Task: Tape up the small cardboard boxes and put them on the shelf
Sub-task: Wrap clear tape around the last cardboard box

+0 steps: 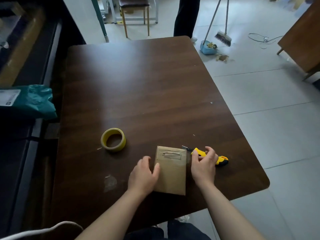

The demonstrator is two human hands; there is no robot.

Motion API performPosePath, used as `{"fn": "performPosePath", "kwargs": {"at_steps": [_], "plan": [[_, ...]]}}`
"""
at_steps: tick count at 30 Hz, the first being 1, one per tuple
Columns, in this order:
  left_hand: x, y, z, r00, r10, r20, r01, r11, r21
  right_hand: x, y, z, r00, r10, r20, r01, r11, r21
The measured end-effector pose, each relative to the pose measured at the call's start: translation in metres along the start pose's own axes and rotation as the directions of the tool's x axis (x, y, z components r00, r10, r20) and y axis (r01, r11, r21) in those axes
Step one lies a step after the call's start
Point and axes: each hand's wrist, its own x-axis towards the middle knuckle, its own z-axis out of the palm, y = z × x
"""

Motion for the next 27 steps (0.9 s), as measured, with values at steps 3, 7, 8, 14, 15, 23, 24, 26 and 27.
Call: {"fn": "performPosePath", "kwargs": {"at_steps": [3, 7, 8, 14, 15, 23, 24, 26, 27], "plan": [[0.017, 0.02, 0.008, 0.988, -0.143, -0.052, 0.125, 0.958, -0.259, -0.005, -0.002, 0.012, 0.99, 0.081, 0.119, -0.092, 0.991, 0.094], [0.036, 0.04, 0.028, 0.975, -0.22, 0.039, 0.221, 0.923, -0.316, 0.0, -0.003, 0.04, 0.951, 0.196, 0.24, -0.219, 0.973, 0.072], [0.038, 0.041, 0.032, 0.975, -0.221, 0.028, 0.219, 0.928, -0.301, 0.001, -0.001, 0.045, 0.949, 0.21, 0.236, -0.228, 0.972, 0.054], [0.038, 0.039, 0.036, 0.981, -0.185, -0.054, 0.168, 0.957, -0.236, 0.001, 0.009, 0.052, 0.968, 0.162, 0.19, -0.176, 0.983, 0.056], [0.038, 0.039, 0.037, 0.981, -0.182, -0.061, 0.164, 0.96, -0.228, 0.001, 0.008, 0.05, 0.97, 0.152, 0.192, -0.168, 0.983, 0.068], [0.041, 0.032, 0.036, 0.981, -0.192, -0.025, 0.172, 0.925, -0.34, -0.002, 0.008, 0.044, 0.955, 0.159, 0.251, -0.203, 0.966, 0.161], [0.041, 0.031, 0.035, 0.981, -0.192, -0.017, 0.174, 0.92, -0.352, -0.002, 0.009, 0.042, 0.946, 0.183, 0.266, -0.235, 0.955, 0.18], [0.04, 0.031, 0.032, 0.981, -0.195, 0.012, 0.185, 0.904, -0.385, -0.001, 0.011, 0.036, 0.925, 0.243, 0.291, -0.31, 0.926, 0.214], [0.038, 0.031, 0.03, 0.981, -0.195, 0.022, 0.187, 0.895, -0.404, -0.001, 0.014, 0.032, 0.919, 0.266, 0.293, -0.337, 0.913, 0.23]]}}
